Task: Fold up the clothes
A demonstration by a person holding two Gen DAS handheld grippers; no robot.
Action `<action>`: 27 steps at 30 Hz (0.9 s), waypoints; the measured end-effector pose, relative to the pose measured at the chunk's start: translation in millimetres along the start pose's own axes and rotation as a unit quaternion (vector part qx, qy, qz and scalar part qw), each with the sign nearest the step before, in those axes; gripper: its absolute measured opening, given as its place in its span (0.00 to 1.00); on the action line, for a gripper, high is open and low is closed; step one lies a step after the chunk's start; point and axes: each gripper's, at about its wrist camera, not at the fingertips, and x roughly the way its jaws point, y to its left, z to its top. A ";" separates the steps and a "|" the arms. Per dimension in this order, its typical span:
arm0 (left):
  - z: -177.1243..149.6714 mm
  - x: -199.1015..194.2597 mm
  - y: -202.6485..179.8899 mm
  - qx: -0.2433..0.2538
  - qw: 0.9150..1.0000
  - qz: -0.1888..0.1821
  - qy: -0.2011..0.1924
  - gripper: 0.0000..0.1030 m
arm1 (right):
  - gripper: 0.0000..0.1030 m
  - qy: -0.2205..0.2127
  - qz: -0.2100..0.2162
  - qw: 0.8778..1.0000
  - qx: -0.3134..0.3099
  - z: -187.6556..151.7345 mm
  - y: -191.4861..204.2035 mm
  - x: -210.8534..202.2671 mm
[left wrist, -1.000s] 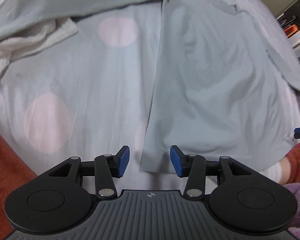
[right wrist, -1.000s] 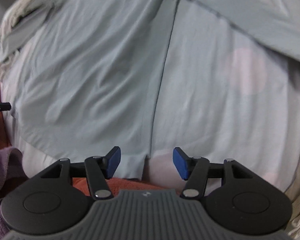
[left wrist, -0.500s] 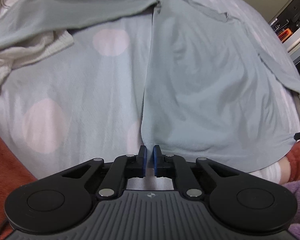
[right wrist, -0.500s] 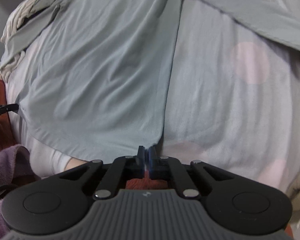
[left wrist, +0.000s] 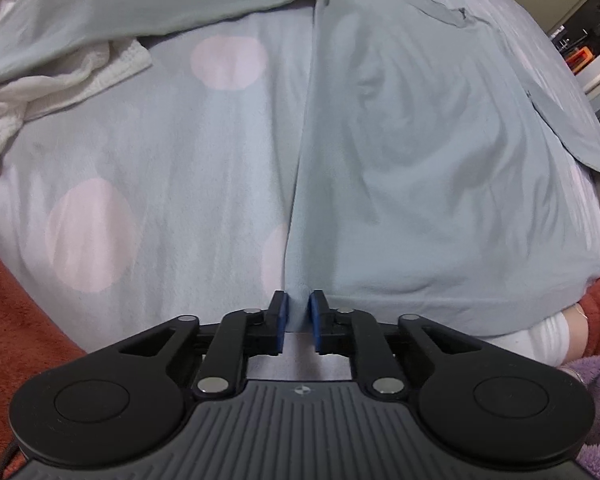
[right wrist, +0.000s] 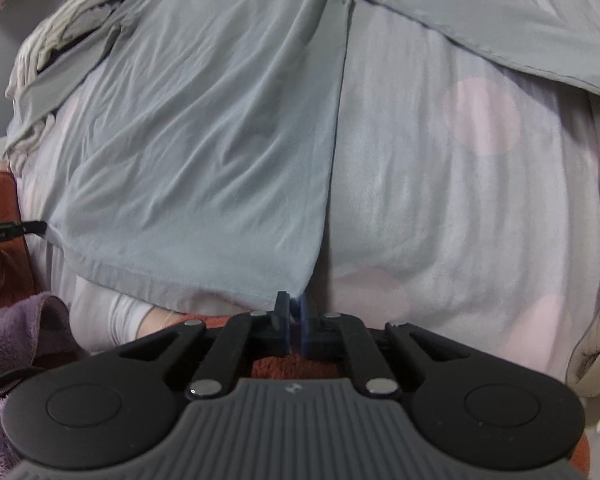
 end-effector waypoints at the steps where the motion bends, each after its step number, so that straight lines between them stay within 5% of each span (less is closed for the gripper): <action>1: 1.2 -2.9 2.7 -0.004 1.000 -0.001 -0.005 0.18 | 0.16 -0.011 -0.002 1.000 -0.001 -0.1 -1.3 -3.6; 3: 3.7 -8.8 8.1 -0.011 1.000 -0.004 -0.016 0.27 | 0.34 -0.042 -0.010 0.999 0.002 0.1 -4.7 -11.7; 5: 8.5 -17.4 17.2 -0.023 0.999 -0.006 -0.034 0.38 | 0.36 -0.078 -0.024 0.997 0.014 0.5 -10.4 -18.5; 13: 41.6 -63.2 79.9 -0.092 0.988 0.006 -0.121 0.39 | 0.45 -0.184 -0.098 0.977 0.043 -5.8 -25.0 -19.5; 21: 94.0 -109.5 159.9 -0.142 0.969 0.068 -0.190 0.39 | 0.47 -0.204 -0.084 0.973 0.072 -10.9 -39.1 -17.2; 27: 126.1 -100.4 226.4 -0.182 0.955 0.109 -0.206 0.39 | 0.50 -0.195 -0.080 0.975 0.075 -5.6 -41.7 -11.6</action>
